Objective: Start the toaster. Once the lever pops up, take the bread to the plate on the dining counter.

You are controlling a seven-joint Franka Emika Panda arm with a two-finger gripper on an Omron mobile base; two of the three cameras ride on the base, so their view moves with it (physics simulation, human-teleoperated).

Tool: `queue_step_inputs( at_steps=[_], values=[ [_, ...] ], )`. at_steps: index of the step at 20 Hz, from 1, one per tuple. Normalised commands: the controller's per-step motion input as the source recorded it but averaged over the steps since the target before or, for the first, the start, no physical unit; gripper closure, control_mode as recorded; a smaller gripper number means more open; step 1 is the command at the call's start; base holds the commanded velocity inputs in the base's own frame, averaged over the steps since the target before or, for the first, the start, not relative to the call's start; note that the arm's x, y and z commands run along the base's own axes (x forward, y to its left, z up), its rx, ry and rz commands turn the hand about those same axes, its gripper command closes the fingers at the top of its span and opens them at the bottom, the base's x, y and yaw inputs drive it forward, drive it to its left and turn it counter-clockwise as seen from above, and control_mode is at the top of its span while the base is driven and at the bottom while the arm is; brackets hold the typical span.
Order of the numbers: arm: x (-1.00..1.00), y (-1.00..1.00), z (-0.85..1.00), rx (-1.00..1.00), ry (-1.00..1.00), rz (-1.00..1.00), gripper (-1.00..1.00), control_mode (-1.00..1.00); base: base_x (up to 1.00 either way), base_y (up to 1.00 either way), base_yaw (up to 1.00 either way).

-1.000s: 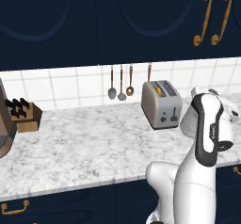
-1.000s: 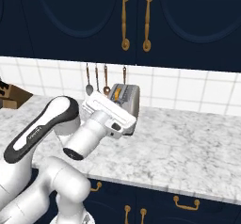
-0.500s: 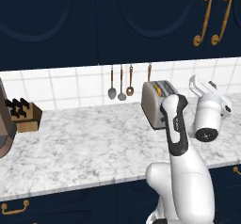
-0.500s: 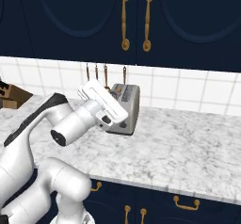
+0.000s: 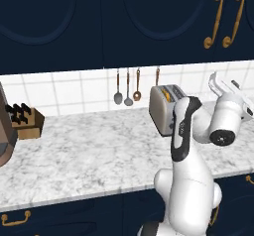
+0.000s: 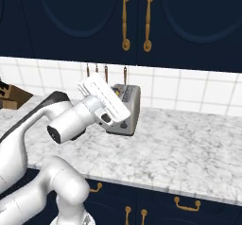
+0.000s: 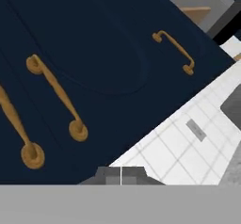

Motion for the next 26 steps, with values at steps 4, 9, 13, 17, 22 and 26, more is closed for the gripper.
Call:
queue_step_inputs(
  at_steps=[4, 9, 13, 17, 22, 26],
  values=[
    [-0.63, 0.00, 1.00, 0.00, -0.14, 0.00, 1.00, -1.00, 0.00, 0.00, 0.00],
    [-0.56, 0.08, 1.00, 0.00, 0.03, 0.00, 1.00, -1.00, 0.00, 0.00, 0.00],
    [-0.63, 0.15, 0.97, 0.00, 0.17, 0.00, 1.00, -1.00, 0.00, 0.00, 0.00],
    [-0.54, 0.19, 0.73, 0.01, 0.34, 0.00, 1.00, -1.00, 0.00, 0.00, 0.00],
    [-0.30, 0.25, 0.03, 0.18, 0.53, 0.01, 1.00, -1.00, 0.00, 0.00, 0.00],
    [0.11, 0.27, -0.91, 0.14, 0.37, 0.24, 1.00, -1.00, 0.00, 0.00, 0.00]
  ],
)
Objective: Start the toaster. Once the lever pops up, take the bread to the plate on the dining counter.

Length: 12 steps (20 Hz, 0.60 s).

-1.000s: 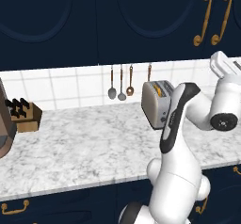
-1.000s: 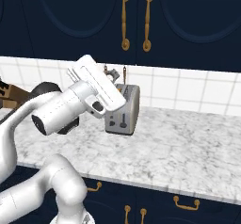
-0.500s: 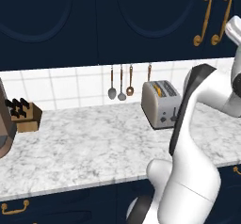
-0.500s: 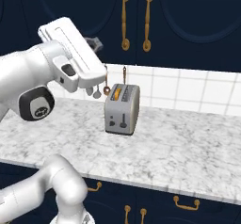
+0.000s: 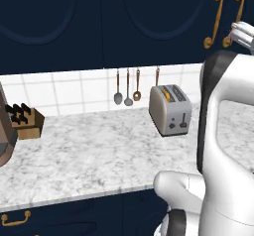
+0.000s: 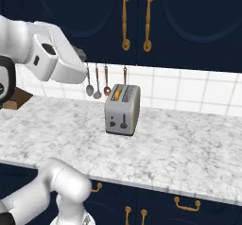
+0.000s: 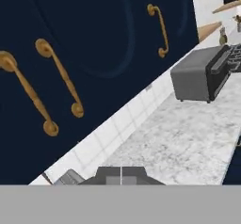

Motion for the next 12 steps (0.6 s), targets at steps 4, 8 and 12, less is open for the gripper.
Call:
queue_step_inputs(
  at_steps=[4, 8, 12],
  values=[
    [0.24, 0.12, -0.78, 0.07, 0.26, 0.49, 1.00, -1.00, 0.00, 0.00, 0.00],
    [0.46, 0.07, -0.44, 0.02, 0.23, 0.50, 1.00, -1.00, 0.00, 0.00, 0.00],
    [0.72, 0.30, -0.45, -0.01, 0.21, 0.30, 1.00, -1.00, 0.00, 0.00, 0.00]
  ],
)
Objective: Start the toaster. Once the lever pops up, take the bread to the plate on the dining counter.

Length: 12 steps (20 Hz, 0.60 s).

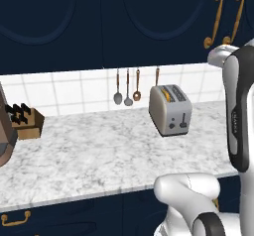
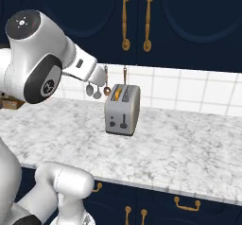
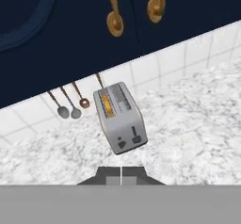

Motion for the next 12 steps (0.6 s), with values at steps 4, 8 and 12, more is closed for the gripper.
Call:
queue_step_inputs(
  at_steps=[4, 8, 12],
  values=[
    [0.73, 0.27, -0.58, 0.00, 0.18, 0.17, 1.00, -1.00, 0.00, 0.00, 0.00],
    [0.51, 0.09, -0.60, 0.00, 0.10, 0.05, 1.00, -1.00, 0.00, 0.00, 0.00],
    [0.32, 0.08, -0.64, -0.06, 0.01, 0.02, 1.00, -1.00, 0.00, 0.00, 0.00]
  ],
)
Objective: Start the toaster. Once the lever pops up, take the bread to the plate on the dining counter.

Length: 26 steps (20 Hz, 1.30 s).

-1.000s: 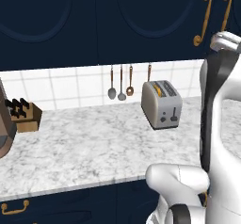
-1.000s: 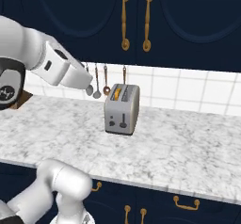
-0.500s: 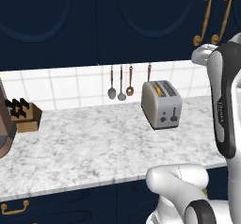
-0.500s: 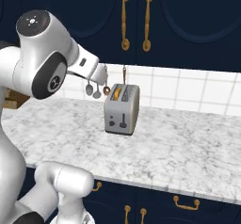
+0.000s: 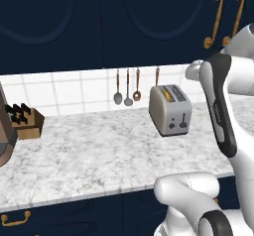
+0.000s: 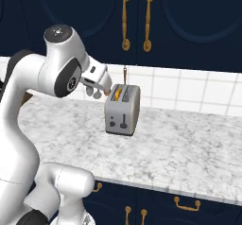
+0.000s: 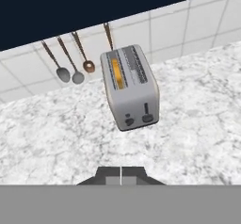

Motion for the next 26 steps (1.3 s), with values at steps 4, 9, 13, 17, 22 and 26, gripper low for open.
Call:
queue_step_inputs(
  at_steps=[4, 9, 13, 17, 22, 26],
  values=[
    [0.36, 0.13, -0.50, -0.12, 0.00, 0.00, -1.00, -1.00, 0.00, 0.00, 0.00],
    [0.37, 0.00, -0.30, -0.06, 0.00, 0.00, -1.00, -1.00, 0.00, 0.00, 0.00],
    [0.29, 0.00, -0.14, -0.01, 0.00, 0.00, -1.00, -1.00, 0.00, 0.00, 0.00],
    [0.14, 0.00, 0.00, 0.00, 0.00, 0.01, -1.00, -1.00, 0.00, 0.00, 0.00],
    [0.02, 0.00, 0.00, 0.00, 0.00, 0.00, -1.00, -1.00, 0.00, 0.00, 0.00],
    [0.00, 0.00, 0.00, 0.00, 0.00, 0.00, -1.00, -1.00, 0.00, 0.00, 0.00]
  ],
)
